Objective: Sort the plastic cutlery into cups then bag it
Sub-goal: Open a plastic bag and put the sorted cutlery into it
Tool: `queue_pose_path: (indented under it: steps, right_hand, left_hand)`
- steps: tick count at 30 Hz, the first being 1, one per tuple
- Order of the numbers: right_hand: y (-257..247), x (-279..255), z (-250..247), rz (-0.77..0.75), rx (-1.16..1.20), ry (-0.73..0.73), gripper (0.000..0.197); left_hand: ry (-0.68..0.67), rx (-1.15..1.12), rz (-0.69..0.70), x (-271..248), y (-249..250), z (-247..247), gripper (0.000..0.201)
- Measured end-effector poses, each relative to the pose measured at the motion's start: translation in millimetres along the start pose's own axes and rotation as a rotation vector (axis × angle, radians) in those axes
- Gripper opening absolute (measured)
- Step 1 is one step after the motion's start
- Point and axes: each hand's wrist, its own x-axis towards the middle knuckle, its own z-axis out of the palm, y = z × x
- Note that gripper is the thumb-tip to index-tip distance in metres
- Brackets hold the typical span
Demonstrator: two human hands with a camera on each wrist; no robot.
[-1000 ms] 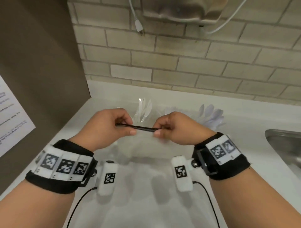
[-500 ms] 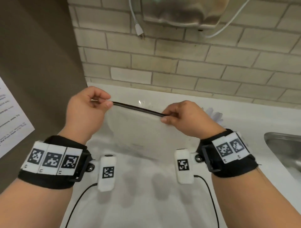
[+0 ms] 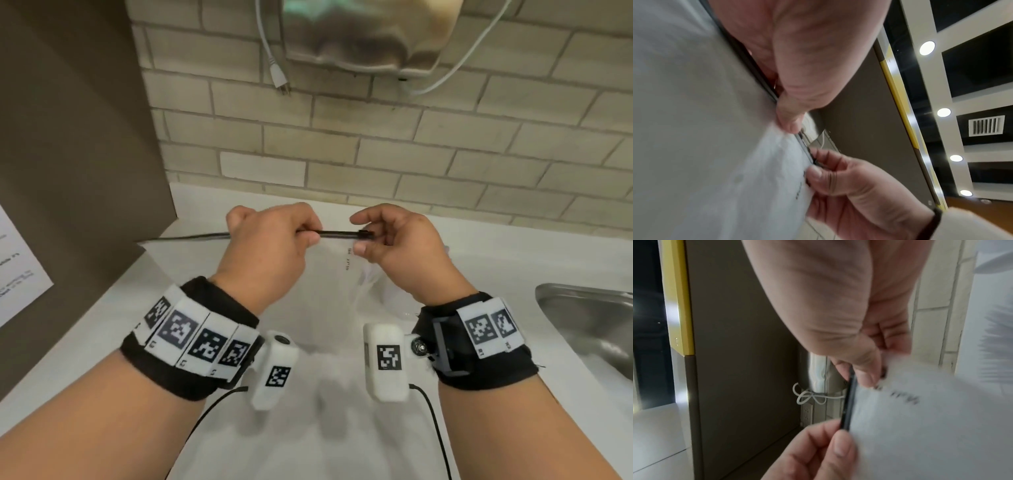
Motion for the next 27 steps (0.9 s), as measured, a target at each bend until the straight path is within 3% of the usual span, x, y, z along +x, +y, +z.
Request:
queue_pose_path:
  steps: [5,9,14,18,24,27]
  right_hand:
    - [0,-3,-4,0.017,0.103,0.085,0.029]
    - [-5,-2,1,-0.019,0.079,0.092,0.012]
    - [-3,-1,1,-0.001,0.069,0.202,0.021]
    - [7,0,-19,0.079,0.125,0.287,0.025]
    - [31,-7,-40,0.146,0.132,0.36,0.026]
    - [31,-5,-26,0.141,0.124,0.323,0.027]
  left_hand:
    - [0.017,-0.038,0.074,3,15,3,0.007]
    - [0.002,-0.079,0.112,10,30,11,0.008]
    - [0.015,0.117,0.114,17,26,7,0.015]
    - [0.03,0.282,0.03,19,-4,-19,0.015]
    - [-0.141,0.517,-0.285,29,-54,-63,0.017]
    - [-0.341,0.512,-0.225,26,-49,-63,0.011]
